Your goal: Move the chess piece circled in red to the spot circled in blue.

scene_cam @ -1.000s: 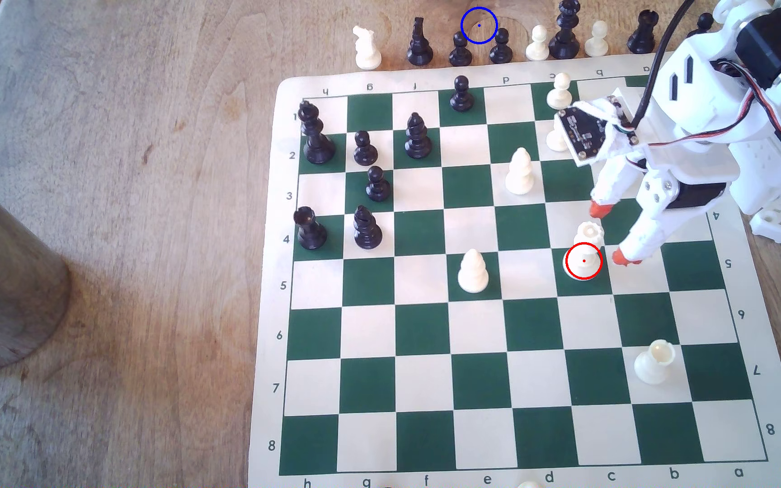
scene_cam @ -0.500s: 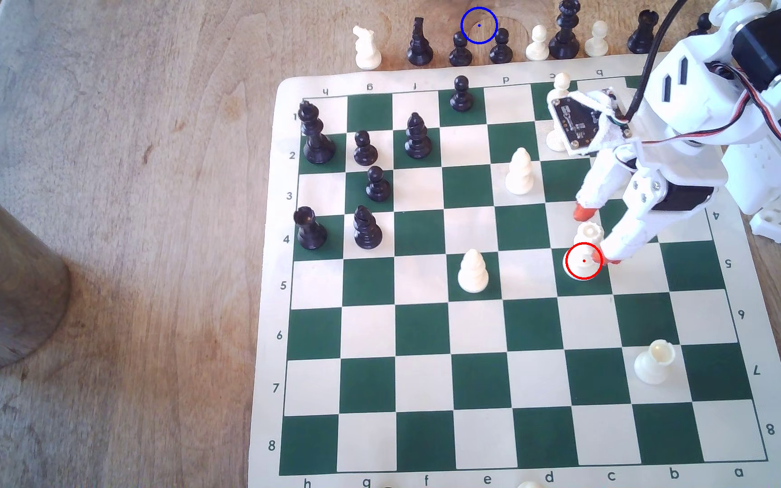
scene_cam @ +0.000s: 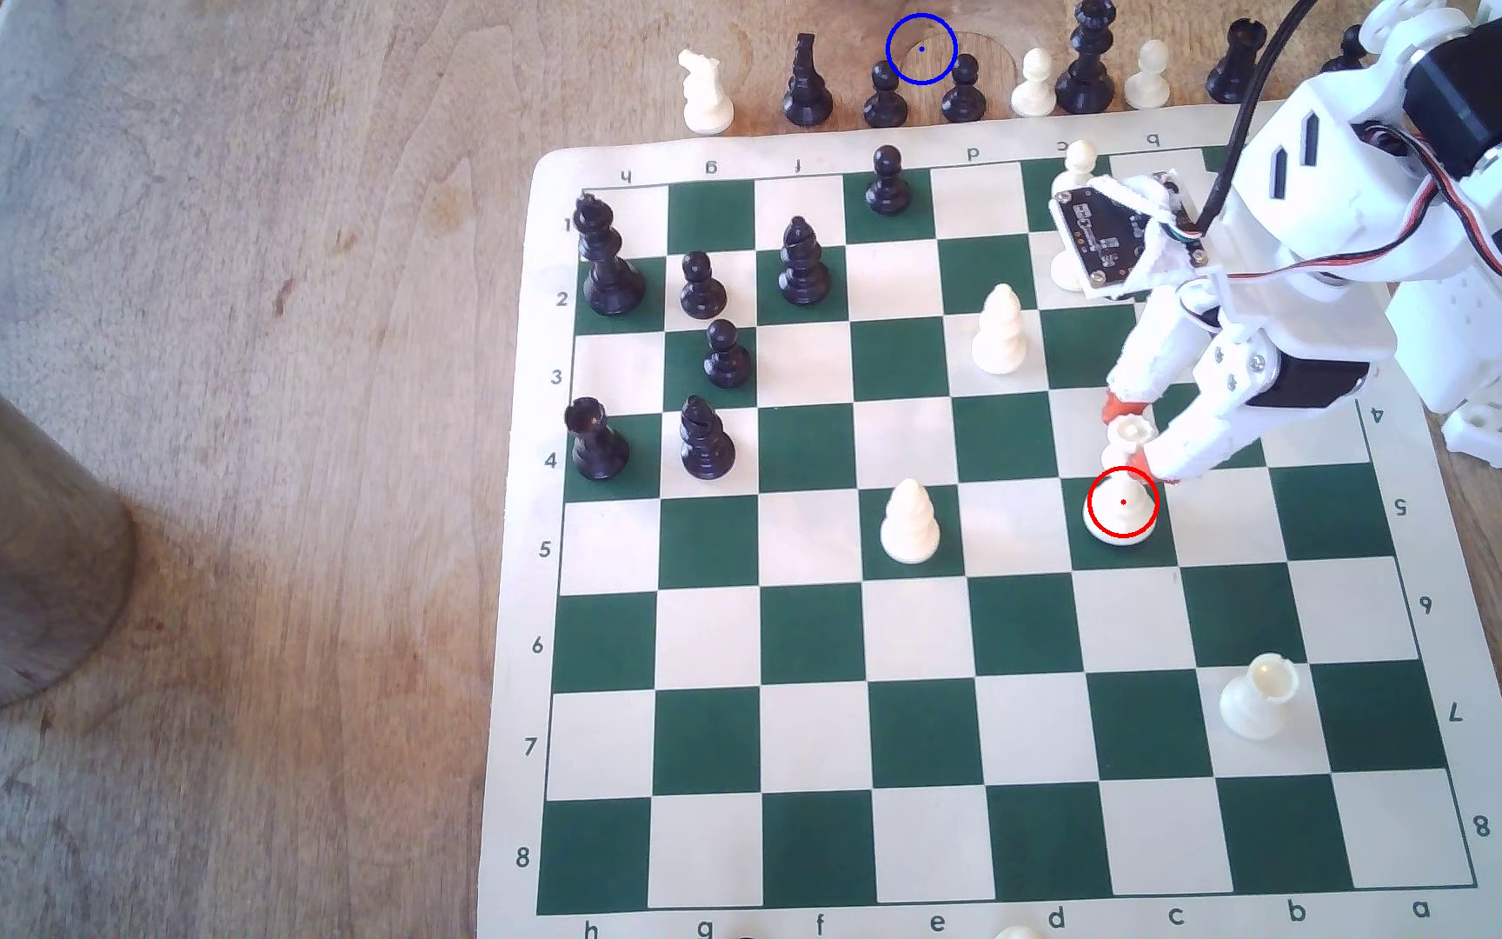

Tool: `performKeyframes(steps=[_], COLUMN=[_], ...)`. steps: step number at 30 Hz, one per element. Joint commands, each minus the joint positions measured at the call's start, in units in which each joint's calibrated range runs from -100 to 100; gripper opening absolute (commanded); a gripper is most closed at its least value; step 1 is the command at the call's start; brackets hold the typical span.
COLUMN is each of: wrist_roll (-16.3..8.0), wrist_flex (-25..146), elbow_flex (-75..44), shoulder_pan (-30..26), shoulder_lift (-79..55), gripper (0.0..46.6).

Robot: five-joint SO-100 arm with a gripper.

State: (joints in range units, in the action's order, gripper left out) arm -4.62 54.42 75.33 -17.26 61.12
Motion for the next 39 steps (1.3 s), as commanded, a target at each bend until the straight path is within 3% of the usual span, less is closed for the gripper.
performKeyframes(steps=[1, 11, 16, 25, 31, 39], wrist_roll=[-0.68, -3.08, -3.13, -3.32, -3.86, -2.25], wrist_flex=[0.94, 7.99, 9.62, 12.98, 12.49, 3.89], elbow_flex=[-4.70, -24.28, -35.26, -52.03, -55.93, -56.11], shoulder_pan=[-0.46, 7.21, 17.22, 29.81, 36.62, 44.59], shoulder_lift=[1.87, 2.88, -2.04, -11.89, -18.85, -30.05], gripper=[0.3, 0.4, 0.4, 0.4, 0.4, 0.4])
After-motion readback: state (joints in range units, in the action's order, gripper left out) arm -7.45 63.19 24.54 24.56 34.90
